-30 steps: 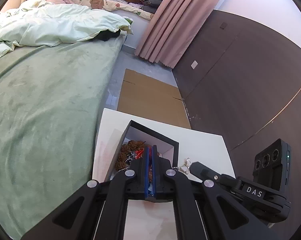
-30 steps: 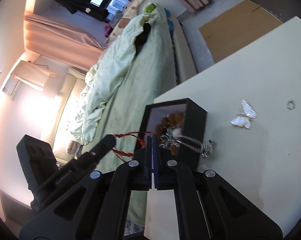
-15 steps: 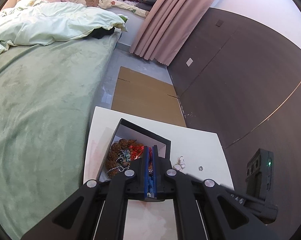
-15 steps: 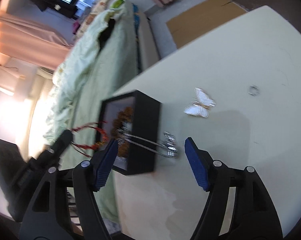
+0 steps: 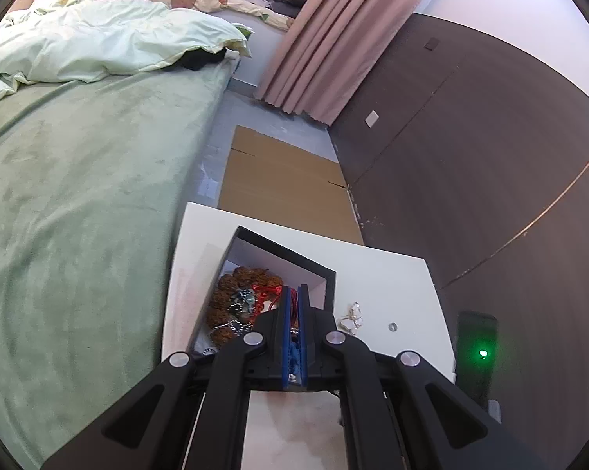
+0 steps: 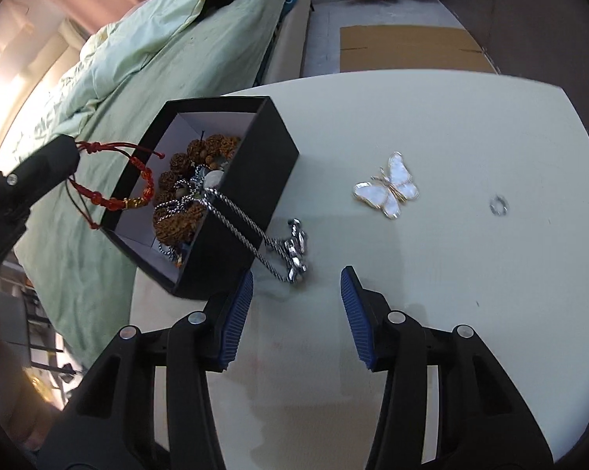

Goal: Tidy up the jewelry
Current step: 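Lower the chain into the black box with the right tool while the left releases the cord, then open both tools and move them toward the white butterfly pendant, then grasp the butterfly pendant with the left tool while the right tool grasps the silver ring, then drop the butterfly pendant into the box with the left tool while the right drops the ring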

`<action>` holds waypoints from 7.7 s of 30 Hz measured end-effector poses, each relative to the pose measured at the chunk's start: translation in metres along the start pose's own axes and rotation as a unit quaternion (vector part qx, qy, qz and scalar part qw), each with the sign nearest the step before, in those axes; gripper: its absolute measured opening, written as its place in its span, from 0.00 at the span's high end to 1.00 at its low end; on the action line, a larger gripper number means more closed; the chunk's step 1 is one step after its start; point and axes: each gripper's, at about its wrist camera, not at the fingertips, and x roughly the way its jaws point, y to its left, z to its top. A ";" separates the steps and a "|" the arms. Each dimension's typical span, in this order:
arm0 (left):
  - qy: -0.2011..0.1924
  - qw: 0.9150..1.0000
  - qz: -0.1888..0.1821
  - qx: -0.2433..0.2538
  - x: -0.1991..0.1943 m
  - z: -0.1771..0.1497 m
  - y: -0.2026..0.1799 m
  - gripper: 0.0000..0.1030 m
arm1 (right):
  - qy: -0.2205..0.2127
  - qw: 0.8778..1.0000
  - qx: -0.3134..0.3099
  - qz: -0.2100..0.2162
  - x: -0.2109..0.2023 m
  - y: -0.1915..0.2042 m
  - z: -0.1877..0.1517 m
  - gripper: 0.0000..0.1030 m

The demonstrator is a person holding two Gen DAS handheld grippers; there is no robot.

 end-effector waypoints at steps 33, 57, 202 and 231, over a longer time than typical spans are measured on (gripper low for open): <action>-0.019 1.000 0.012 -0.021 -0.019 0.010 0.020 0.22 | -0.133 0.972 0.085 0.172 -0.046 0.026 0.037 0.49; -0.026 0.999 0.034 0.025 0.003 -0.020 -0.035 0.20 | -0.140 0.978 0.147 0.045 -0.100 -0.067 -0.012 0.32; 0.003 0.999 0.047 -0.009 0.026 -0.001 -0.009 0.24 | -0.139 0.984 0.099 0.044 -0.074 -0.040 0.025 0.87; -0.056 0.996 0.062 -0.034 -0.069 0.008 0.036 0.08 | -0.166 0.975 0.094 0.119 -0.079 0.007 0.016 0.35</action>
